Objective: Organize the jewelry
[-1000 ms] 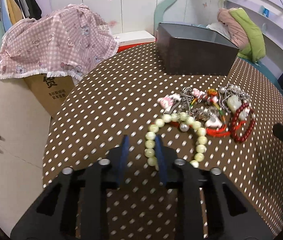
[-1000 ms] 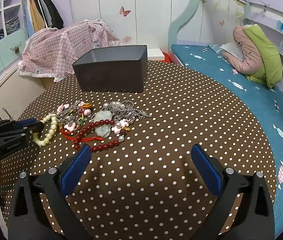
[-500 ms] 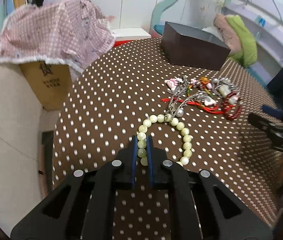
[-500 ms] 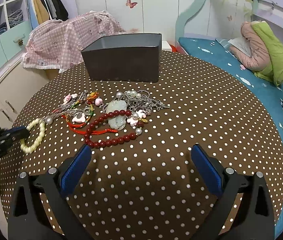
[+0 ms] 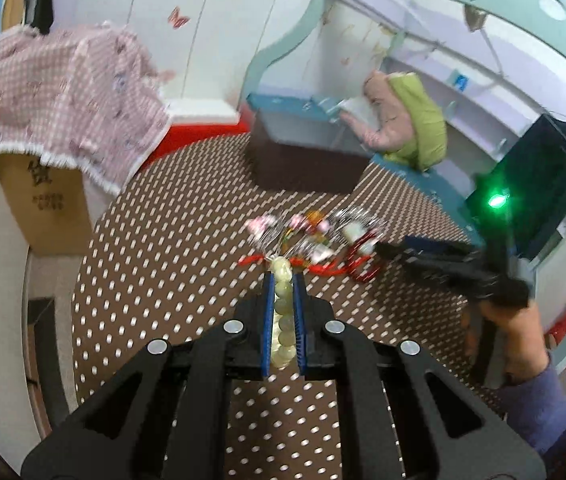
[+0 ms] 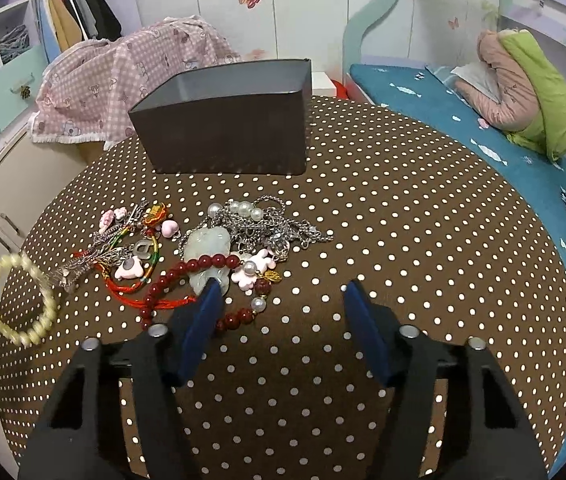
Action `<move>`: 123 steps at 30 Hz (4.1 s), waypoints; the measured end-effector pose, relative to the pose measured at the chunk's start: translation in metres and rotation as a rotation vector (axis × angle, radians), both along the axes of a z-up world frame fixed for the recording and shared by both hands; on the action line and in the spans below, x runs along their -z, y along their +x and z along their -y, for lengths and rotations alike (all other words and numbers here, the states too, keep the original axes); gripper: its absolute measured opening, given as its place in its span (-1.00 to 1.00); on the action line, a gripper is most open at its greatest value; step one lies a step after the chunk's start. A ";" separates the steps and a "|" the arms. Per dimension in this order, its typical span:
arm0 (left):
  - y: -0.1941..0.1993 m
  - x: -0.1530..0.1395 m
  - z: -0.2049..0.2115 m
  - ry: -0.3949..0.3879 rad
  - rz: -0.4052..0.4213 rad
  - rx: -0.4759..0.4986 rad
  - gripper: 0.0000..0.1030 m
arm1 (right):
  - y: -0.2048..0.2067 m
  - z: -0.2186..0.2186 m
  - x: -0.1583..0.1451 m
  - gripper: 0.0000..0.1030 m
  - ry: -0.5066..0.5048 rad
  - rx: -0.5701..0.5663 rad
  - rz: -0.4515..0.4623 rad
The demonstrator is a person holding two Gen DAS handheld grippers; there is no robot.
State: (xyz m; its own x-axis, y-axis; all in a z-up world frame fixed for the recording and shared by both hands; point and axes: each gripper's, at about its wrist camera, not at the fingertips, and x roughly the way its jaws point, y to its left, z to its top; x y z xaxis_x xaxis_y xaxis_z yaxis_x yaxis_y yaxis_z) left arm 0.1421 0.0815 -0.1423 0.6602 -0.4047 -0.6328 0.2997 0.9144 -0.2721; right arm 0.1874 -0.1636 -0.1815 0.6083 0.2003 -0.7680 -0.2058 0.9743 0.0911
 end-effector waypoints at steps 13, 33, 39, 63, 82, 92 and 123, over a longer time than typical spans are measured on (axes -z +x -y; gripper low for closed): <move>-0.008 -0.031 0.002 -0.014 0.071 0.041 -0.83 | 0.001 0.002 -0.001 -0.32 -0.021 -0.011 0.008; 0.023 0.050 -0.025 0.060 -0.176 -0.083 -0.80 | 0.005 -0.002 0.000 -0.22 -0.025 -0.035 0.007; 0.023 0.050 -0.027 0.052 -0.175 -0.099 -0.28 | 0.003 -0.001 0.000 -0.23 -0.028 -0.035 0.010; 0.119 0.045 0.036 0.173 -0.153 -0.004 -0.28 | 0.004 0.004 -0.005 -0.22 -0.005 -0.035 0.029; 0.119 0.050 0.027 0.169 -0.108 -0.024 -0.60 | 0.020 0.016 -0.010 -0.09 0.001 -0.044 0.032; 0.098 0.028 0.019 0.129 -0.062 -0.020 -0.60 | 0.011 -0.010 -0.022 -0.24 0.013 -0.172 0.055; 0.087 0.021 0.032 0.068 -0.075 0.034 -0.60 | 0.005 -0.046 -0.001 -0.47 -0.083 -0.218 0.022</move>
